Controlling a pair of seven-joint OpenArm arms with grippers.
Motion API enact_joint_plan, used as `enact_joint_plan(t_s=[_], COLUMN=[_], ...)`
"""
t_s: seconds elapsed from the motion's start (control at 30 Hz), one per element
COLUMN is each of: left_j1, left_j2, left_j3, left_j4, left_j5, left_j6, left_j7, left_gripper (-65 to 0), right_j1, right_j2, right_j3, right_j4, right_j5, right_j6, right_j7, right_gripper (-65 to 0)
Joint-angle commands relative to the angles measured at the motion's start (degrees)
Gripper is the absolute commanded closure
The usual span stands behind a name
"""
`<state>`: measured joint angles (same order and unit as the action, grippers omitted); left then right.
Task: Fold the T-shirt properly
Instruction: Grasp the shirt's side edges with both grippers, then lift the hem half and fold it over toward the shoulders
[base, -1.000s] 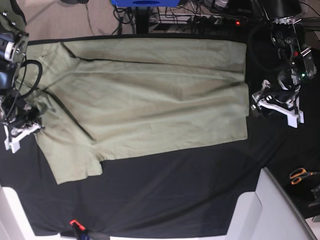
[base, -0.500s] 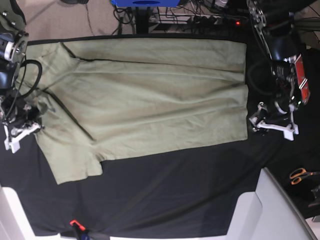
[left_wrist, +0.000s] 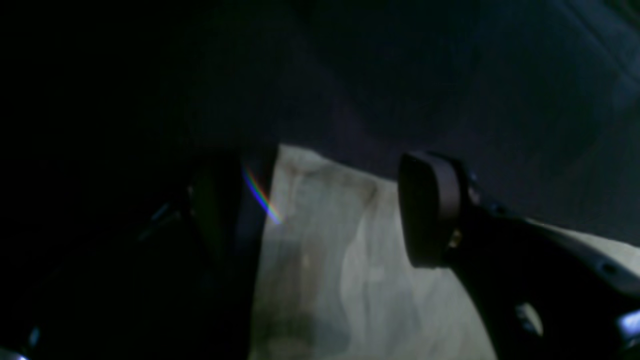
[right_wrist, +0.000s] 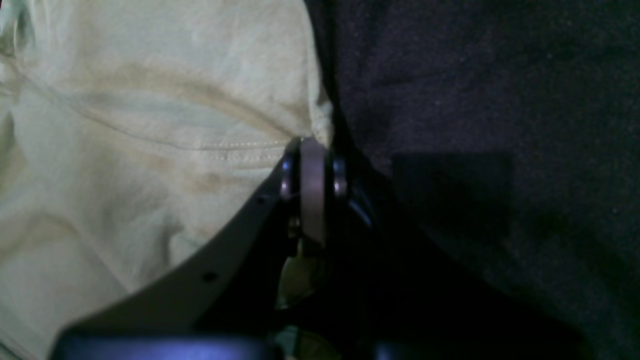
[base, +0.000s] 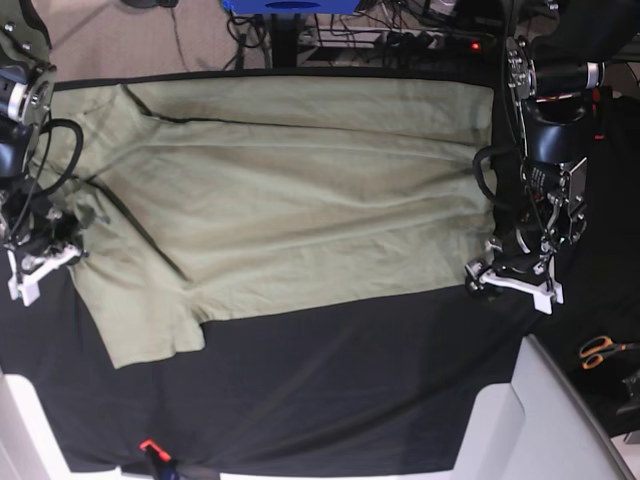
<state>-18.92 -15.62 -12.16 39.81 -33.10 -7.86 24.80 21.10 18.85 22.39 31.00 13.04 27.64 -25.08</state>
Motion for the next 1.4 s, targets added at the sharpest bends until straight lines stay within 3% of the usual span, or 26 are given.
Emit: enact_joint_plan(t_s=[0.0, 0.1, 0.3, 0.4, 0.63, 0.77, 0.9, 1.13, 1.37], left_j1=[-0.7, -1.3, -1.3, -1.2, -1.4, -0.7, -1.0, -1.2, -1.3], left_j2=[-0.3, -0.3, -0.3, -0.3, -0.3, -0.6, -0.8, -0.8, -0.8], left_j3=[0.3, 0.3, 3.6, 4.2, 4.2, 4.3, 4.1, 4.2, 4.2], left_j4=[-0.6, -2.1, -2.8, -3.4, -5.4, 2.0, 7.4, 14.7, 16.3], left_j5=[0.5, 0.5, 0.5, 0.5, 0.5, 0.5, 0.5, 0.5, 0.5], left_j6=[0.9, 0.8, 0.8, 0.8, 0.8, 0.8, 0.8, 0.8, 0.8], left_j7=[2.2, 2.0, 0.5, -1.1, -2.4, -2.1, 3.6, 7.1, 8.3], left_gripper=[-47.4, -37.8, -7.6, 0.0, 0.0, 0.0, 0.0, 0.0, 0.0], right_j1=[0.7, 0.7, 0.7, 0.7, 0.8, 0.6, 0.5, 0.7, 2.7], right_j2=[0.8, 0.7, 0.7, 0.7, 0.5, 0.3, -0.3, 0.6, 2.4], right_j3=[0.0, 0.0, 0.0, 0.0, 0.0, 0.0, -0.5, -9.8, -14.5], right_j4=[0.3, 0.3, 0.3, 0.3, 0.4, 5.9, 10.4, 14.9, 15.7], right_j5=[-1.1, -1.1, -1.1, -1.1, -1.1, -1.1, -1.1, -1.1, -1.1], right_j6=[-0.3, -0.3, -0.3, -0.3, -0.3, -0.3, -0.3, -0.4, -0.5], right_j7=[-1.5, -1.5, -1.4, -1.4, -1.3, -1.3, -1.4, -1.3, -0.9], right_gripper=[0.0, 0.0, 0.0, 0.0, 0.0, 0.0, 0.0, 0.0, 0.0])
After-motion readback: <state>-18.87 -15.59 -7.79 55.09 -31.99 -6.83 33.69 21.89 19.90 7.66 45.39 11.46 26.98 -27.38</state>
